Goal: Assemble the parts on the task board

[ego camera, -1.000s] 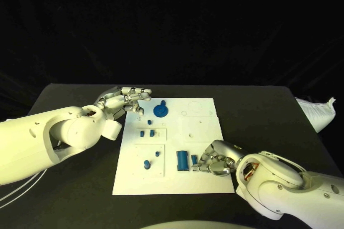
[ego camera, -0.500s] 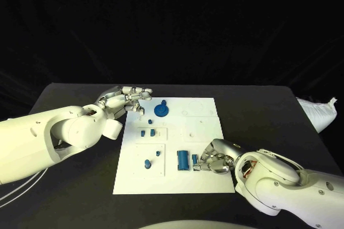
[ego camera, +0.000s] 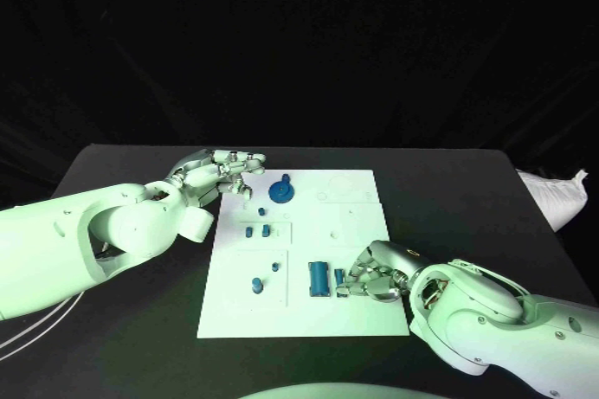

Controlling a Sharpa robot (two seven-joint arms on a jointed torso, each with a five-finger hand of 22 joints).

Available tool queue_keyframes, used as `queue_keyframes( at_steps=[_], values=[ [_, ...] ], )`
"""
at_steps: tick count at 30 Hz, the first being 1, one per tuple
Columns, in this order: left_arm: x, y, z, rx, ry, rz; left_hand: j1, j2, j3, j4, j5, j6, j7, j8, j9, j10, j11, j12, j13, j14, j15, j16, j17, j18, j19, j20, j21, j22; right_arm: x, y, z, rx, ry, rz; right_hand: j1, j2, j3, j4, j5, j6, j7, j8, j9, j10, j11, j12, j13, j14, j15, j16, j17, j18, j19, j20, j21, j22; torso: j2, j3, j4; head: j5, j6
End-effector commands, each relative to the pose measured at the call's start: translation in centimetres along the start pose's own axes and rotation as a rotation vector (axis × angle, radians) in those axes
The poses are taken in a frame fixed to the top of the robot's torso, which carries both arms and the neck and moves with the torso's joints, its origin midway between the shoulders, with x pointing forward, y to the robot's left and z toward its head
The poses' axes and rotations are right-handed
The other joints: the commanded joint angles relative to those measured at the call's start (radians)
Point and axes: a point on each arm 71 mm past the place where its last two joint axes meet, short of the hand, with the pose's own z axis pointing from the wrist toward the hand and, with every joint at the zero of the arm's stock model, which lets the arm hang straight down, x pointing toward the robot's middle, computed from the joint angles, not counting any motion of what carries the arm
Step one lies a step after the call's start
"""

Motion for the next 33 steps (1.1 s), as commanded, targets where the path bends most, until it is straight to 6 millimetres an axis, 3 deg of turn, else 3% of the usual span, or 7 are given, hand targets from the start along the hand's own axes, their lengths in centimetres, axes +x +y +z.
queue_keyframes(
  at_steps=[1, 10, 15, 20, 25, 29, 33],
  values=[
    [0.2, 0.0, 0.1, 0.007, 0.02, -0.001, 0.002, 0.011, -0.003, 0.0, -0.003, -0.008, -0.001, 0.003, 0.0, -0.008, 0.001, 0.004, 0.002, -0.01, 0.0, 0.006, -0.001, 0.018, 0.0, 0.007, -0.003, -0.001, -0.3, -0.2, -0.1, -0.035, -0.008, 0.062, -0.022, -0.013, -0.019, 0.009, 0.014, -0.014, 0.007, -0.004, 0.002, 0.017, -0.001, -0.008, 0.124, 0.085, -0.002, 0.0, 0.181, -0.013, 0.031, -0.004, -0.002, 0.136, -0.003, -0.0015, 0.0004, -0.003, 0.007],
    [-0.5, 0.6, 0.1, 0.002, -0.01, -0.002, -0.002, 0.012, -0.013, 0.001, -0.003, -0.012, 0.0, 0.007, 0.0, -0.016, 0.002, 0.014, 0.002, -0.022, 0.001, -0.004, -0.026, 0.018, 0.0, 0.007, -0.009, -0.004, -4.8, -1.8, 1.9, -0.17, -0.009, 0.484, 0.085, 0.017, -0.021, -0.036, 0.029, -0.122, 0.055, -0.073, -0.038, -0.141, 0.038, -0.344, -0.055, 0.02, 0.028, -0.184, -0.04, 0.044, -0.118, 0.022, -0.174, -0.107, -0.028, -0.0106, -0.0056, -0.009, 0.021],
    [-1.5, 0.9, 0.5, 0.016, -0.064, -0.005, -0.004, 0.009, -0.027, 0.0, -0.003, -0.021, 0.008, 0.012, -0.001, -0.04, 0.013, 0.024, -0.003, -0.149, 0.016, -0.112, -0.091, 0.015, -0.103, 0.019, -0.09, -0.044, -8.0, -3.6, 4.2, -0.211, -0.089, 0.753, 0.177, 0.038, 0.008, -0.073, 0.025, -0.139, 0.074, -0.086, -0.059, -0.381, 0.057, -0.858, -0.393, -0.187, 0.048, -0.766, -0.578, 0.139, -0.414, 0.041, -0.631, -0.621, -0.052, -0.0209, -0.013, -0.016, 0.052],
    [-2.3, 1.8, 0.8, 0.032, -0.123, -0.016, -0.009, 0.013, -0.042, 0.01, -0.006, -0.042, 0.014, 0.011, -0.003, -0.065, 0.029, 0.008, -0.026, -0.23, 0.042, -0.322, -0.205, 0.012, -0.221, 0.046, -0.216, -0.128, -9.8, -5.2, 6.4, -0.237, -0.156, 0.884, 0.268, 0.045, 0.068, -0.083, -0.001, -0.153, 0.102, -0.105, -0.088, -0.436, 0.107, -1.111, -0.67, -0.323, 0.1, -1.06, -0.732, 0.134, -0.504, 0.08, -0.865, -0.773, -0.07, -0.0251, -0.02, -0.021, 0.09],
    [-2.6, 2.7, 1.4, 0.051, -0.163, -0.025, -0.012, 0.014, -0.05, 0.023, -0.003, -0.053, 0.015, -0.004, -0.003, -0.066, 0.049, -0.043, -0.046, -0.345, 0.113, -0.587, -0.333, -0.008, -0.415, 0.107, -0.407, -0.268, -11.1, -6.7, 8.1, -0.252, -0.224, 0.938, 0.342, 0.018, 0.174, -0.102, -0.034, -0.188, 0.115, -0.104, -0.142, -0.41, 0.135, -1.242, -0.902, -0.444, 0.163, -1.303, -0.907, 0.121, -0.605, 0.135, -1.064, -0.902, -0.085, -0.0272, -0.0172, -0.024, 0.12],
    [-2.9, 3.2, 1.8, 0.065, -0.194, -0.023, -0.004, 0.018, -0.064, 0.025, -0.004, -0.047, 0.016, -0.03, -0.004, -0.05, 0.058, -0.114, -0.044, -0.318, 0.124, -0.72, -0.415, 0.02, -0.451, 0.157, -0.465, -0.365, -11.5, -7.2, 8.9, -0.264, -0.242, 0.956, 0.313, -0.016, 0.24, -0.097, -0.042, -0.187, 0.115, -0.102, -0.192, -0.382, 0.143, -1.263, -1.065, -0.398, 0.17, -1.391, -1.015, 0.14, -0.554, 0.159, -1.161, -0.986, -0.092, -0.0255, -0.0145, -0.019, 0.137],
    [-3.0, 3.5, 2.2, 0.072, -0.216, -0.022, 0.004, 0.028, -0.071, 0.023, -0.002, -0.036, 0.014, -0.043, -0.004, -0.042, 0.058, -0.151, -0.045, -0.282, 0.129, -0.774, -0.449, 0.022, -0.442, 0.159, -0.463, -0.412, -11.6, -7.3, 9.4, -0.28, -0.237, 0.956, 0.274, -0.044, 0.294, -0.108, -0.043, -0.173, 0.124, -0.102, -0.236, -0.37, 0.144, -1.264, -1.189, -0.317, 0.161, -1.436, -1.102, 0.136, -0.461, 0.152, -1.234, -1.062, -0.096, -0.0243, -0.011, -0.016, 0.147]
  ],
)
